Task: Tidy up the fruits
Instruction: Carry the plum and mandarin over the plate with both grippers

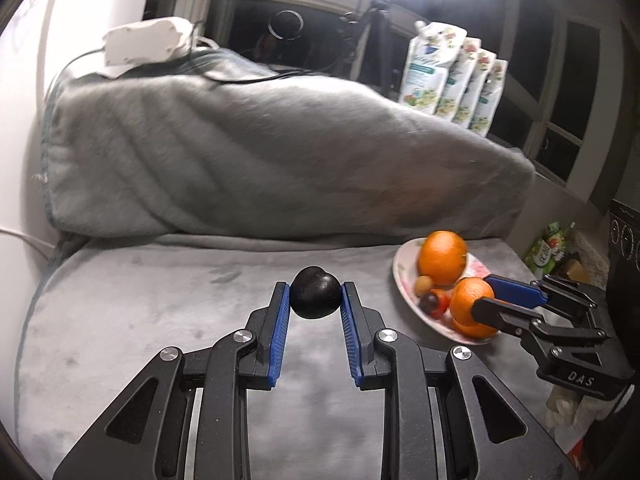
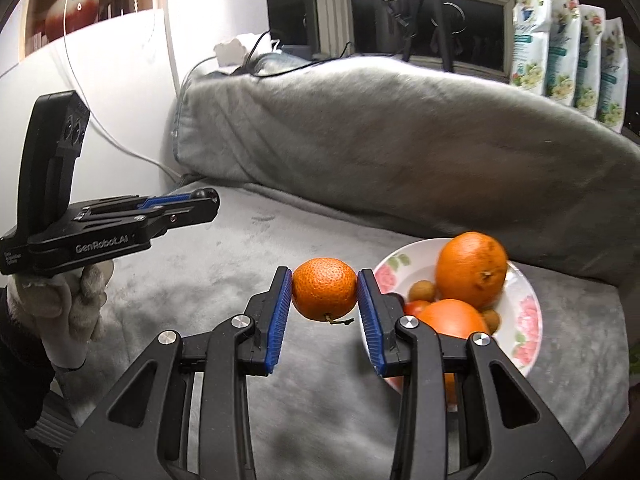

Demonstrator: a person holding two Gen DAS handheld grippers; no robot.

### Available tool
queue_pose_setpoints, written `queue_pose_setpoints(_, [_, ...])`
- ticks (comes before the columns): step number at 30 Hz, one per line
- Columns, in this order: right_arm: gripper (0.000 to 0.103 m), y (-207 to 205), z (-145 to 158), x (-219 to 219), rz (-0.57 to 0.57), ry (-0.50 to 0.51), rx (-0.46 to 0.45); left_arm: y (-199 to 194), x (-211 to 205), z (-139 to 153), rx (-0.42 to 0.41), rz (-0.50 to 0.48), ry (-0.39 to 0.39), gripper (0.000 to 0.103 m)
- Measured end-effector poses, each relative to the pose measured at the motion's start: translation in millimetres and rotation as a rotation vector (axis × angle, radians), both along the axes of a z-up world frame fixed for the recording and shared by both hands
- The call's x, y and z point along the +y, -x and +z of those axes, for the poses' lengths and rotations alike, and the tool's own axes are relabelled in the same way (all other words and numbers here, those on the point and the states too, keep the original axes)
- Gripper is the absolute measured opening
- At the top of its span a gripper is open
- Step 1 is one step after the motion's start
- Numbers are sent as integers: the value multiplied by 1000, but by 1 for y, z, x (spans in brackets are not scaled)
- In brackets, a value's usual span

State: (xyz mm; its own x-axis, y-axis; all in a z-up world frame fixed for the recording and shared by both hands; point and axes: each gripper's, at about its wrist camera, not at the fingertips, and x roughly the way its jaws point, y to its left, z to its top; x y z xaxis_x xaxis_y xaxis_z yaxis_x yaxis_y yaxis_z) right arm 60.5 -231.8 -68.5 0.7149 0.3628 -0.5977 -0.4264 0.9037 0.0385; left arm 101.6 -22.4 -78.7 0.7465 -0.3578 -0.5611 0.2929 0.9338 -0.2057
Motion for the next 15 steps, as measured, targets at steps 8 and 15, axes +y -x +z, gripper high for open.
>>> queue_pose_setpoints(8, [35, 10, 11, -30, -56, -14, -28, 8, -28, 10, -23, -59, 2, 24])
queue_pose_setpoints(15, [35, 14, 15, -60, -114, -27, -40, 8, -49, 11, -24, -99, 0, 24])
